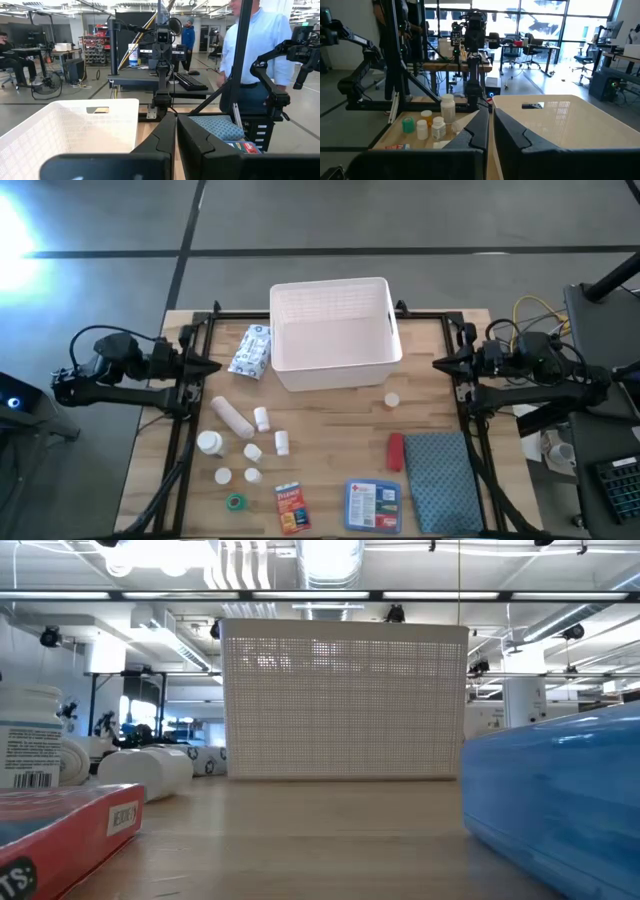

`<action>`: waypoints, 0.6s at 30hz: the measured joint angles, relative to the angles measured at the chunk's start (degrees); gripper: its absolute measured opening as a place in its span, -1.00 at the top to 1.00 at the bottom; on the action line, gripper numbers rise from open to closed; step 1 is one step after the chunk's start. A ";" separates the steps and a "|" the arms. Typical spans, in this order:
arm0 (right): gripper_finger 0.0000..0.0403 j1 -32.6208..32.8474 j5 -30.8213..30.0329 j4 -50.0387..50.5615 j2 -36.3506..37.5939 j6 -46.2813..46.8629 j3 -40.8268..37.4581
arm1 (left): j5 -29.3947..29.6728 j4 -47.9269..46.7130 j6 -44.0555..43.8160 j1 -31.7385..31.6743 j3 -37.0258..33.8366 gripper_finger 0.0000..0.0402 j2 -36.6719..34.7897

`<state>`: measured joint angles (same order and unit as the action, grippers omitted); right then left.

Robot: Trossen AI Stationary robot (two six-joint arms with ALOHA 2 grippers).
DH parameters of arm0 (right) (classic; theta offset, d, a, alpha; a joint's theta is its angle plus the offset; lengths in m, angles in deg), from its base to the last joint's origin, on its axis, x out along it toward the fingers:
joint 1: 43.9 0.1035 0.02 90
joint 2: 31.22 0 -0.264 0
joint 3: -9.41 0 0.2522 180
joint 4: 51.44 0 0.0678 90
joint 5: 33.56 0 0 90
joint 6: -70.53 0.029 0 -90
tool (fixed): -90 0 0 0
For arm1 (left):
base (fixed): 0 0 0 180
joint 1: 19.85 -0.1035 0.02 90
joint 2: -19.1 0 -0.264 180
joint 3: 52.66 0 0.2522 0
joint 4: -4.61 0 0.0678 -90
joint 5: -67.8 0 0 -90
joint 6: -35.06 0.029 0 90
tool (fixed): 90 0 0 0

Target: Pick & place medical supplies in basket/bin

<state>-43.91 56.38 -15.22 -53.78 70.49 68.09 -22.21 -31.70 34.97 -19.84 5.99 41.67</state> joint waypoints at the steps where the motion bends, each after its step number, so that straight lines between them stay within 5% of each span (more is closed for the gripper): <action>1: 0.91 -0.02 -0.02 0.00 0.00 -0.02 0.00 | 0.02 0.00 0.00 0.00 -0.02 1.00 0.02; 18: 0.91 0.00 -0.01 0.00 0.01 0.00 0.00 | 0.02 0.01 -0.01 0.01 -0.01 1.00 0.00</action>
<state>-43.91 56.37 -15.22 -53.77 70.49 68.10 -22.19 -31.69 34.95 -19.82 5.97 41.67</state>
